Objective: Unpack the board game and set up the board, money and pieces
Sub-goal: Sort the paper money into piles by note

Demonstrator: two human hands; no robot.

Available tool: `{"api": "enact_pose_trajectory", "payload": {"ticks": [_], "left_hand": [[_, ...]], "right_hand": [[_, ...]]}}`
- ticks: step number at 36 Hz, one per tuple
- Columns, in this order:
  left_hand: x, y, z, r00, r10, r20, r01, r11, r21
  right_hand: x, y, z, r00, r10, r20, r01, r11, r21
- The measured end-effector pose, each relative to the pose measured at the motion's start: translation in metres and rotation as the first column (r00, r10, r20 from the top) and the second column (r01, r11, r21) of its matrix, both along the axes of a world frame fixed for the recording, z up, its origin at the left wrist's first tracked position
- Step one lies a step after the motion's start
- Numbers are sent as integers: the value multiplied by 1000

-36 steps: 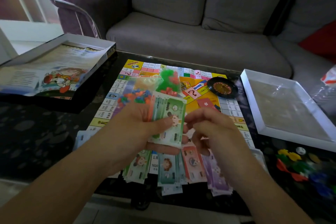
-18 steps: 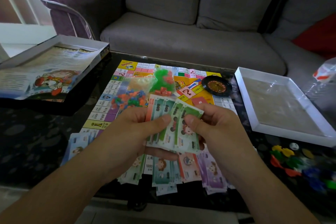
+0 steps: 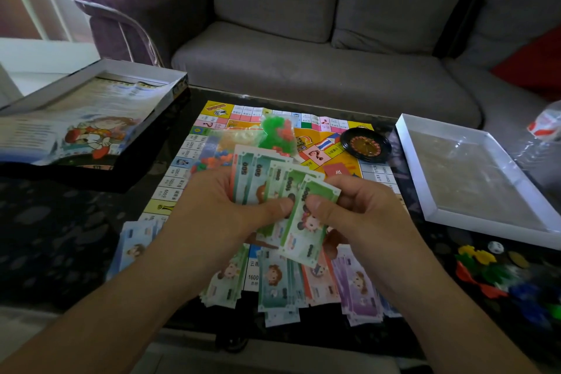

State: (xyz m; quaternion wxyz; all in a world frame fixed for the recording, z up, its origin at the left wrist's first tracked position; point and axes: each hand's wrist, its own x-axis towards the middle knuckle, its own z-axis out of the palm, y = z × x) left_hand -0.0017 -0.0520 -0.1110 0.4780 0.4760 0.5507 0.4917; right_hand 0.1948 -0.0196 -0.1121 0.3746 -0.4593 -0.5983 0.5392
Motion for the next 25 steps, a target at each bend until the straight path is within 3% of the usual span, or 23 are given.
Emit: {"api": "enact_pose_trajectory", "payload": {"ticks": [6, 11, 25], "left_hand": [[-1, 0, -1, 999, -35, 36, 36, 998, -44], [-1, 1, 3, 981, -82, 174, 105, 986, -127], [-1, 0, 1, 997, 25, 78, -17, 995, -100]], "right_hand": [[1, -1, 1, 998, -42, 53, 41, 999, 16], [2, -1, 1, 991, -87, 98, 86, 996, 14], [3, -4, 6, 982, -111, 151, 101, 992, 70]]}}
